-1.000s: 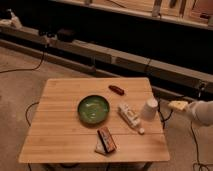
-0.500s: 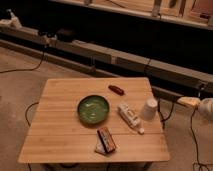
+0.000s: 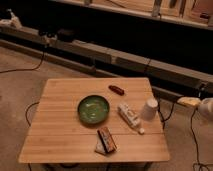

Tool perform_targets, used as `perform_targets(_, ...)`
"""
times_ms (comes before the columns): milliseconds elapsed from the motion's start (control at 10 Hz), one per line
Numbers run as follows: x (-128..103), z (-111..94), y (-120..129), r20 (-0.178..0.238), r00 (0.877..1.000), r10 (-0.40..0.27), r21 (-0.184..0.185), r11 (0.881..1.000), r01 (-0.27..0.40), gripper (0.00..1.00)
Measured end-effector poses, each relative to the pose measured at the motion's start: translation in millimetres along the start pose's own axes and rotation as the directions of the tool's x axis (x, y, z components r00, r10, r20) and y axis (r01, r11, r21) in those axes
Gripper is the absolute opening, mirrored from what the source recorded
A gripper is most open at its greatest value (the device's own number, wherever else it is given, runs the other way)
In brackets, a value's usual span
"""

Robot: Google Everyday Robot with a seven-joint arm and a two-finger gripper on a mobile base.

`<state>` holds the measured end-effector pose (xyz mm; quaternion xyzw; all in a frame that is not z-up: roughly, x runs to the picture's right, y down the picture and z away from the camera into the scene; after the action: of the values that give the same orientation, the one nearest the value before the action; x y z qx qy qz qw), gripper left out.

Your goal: Place the ceramic cup in the ceramic bowl

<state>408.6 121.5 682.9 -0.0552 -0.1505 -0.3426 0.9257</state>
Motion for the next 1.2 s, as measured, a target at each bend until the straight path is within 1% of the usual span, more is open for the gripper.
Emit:
perform_targets(100,-13,9,-13,0.047,0.999,-0.023,0.022,1.0,0.022,0.8)
perform_targets(200,-28,20,-29,0.101,0.993,-0.058,0.049,0.997,0.053,0.8)
perform_targets(300,-36,27,-38,0.131,0.988,-0.085,0.063,0.995,0.077,0.8)
perform_targets(400,-41,32,-43,0.147,0.984,-0.105,0.07,0.993,0.096,0.8)
perform_targets(600,-42,42,-48,0.156,0.98,-0.127,0.066,0.991,0.118,0.8)
perform_targets(800,-33,56,-47,0.144,0.982,-0.118,0.046,0.993,0.112,0.8)
perform_targets(1100,-26,75,-53,0.138,0.984,-0.113,0.032,0.993,0.11,0.8)
perform_targets(1200,-26,78,-55,0.137,0.984,-0.113,0.03,0.993,0.11,0.8)
